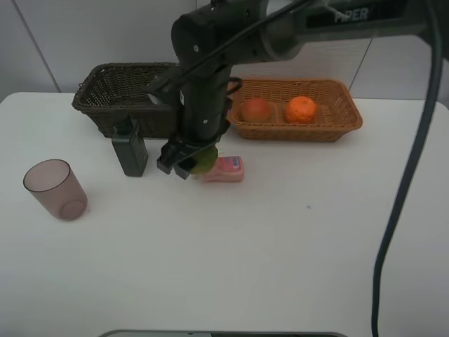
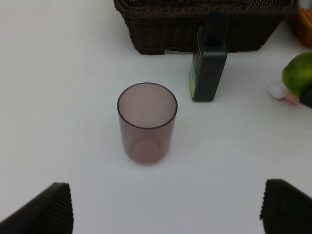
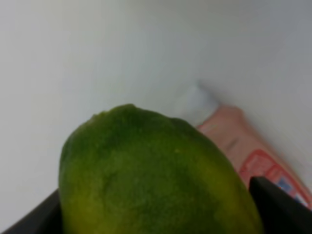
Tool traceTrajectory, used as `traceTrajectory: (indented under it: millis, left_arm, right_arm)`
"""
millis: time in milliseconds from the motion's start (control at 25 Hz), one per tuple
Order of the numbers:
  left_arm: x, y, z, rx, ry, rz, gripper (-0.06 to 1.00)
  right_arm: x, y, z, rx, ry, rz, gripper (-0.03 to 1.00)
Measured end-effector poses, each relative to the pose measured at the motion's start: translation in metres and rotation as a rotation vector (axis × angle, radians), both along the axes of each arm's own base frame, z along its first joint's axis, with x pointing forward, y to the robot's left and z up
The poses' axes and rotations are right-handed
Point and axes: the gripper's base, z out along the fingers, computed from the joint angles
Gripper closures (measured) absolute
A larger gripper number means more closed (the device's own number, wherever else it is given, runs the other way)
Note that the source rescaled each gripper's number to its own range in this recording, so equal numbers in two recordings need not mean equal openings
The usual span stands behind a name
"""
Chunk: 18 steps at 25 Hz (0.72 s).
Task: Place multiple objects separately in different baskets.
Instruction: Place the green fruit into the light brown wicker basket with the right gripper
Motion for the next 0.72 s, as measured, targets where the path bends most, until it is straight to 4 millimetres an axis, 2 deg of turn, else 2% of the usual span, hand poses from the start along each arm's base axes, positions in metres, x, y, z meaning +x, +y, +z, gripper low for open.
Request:
traceTrajectory:
  millis: [480,720]
  left_arm:
    - [0.0,0.0,0.0,0.0,0.0,0.0,-0.05]
    - [0.0,0.0,0.0,0.0,0.0,0.0,-0.05]
  right_arm:
    - [0.056,-0.041,0.05,0.098,-0.047,-0.389,0.59]
    - [0.085,-0.074,0.059,0.117,-0.133,-0.55,0.59]
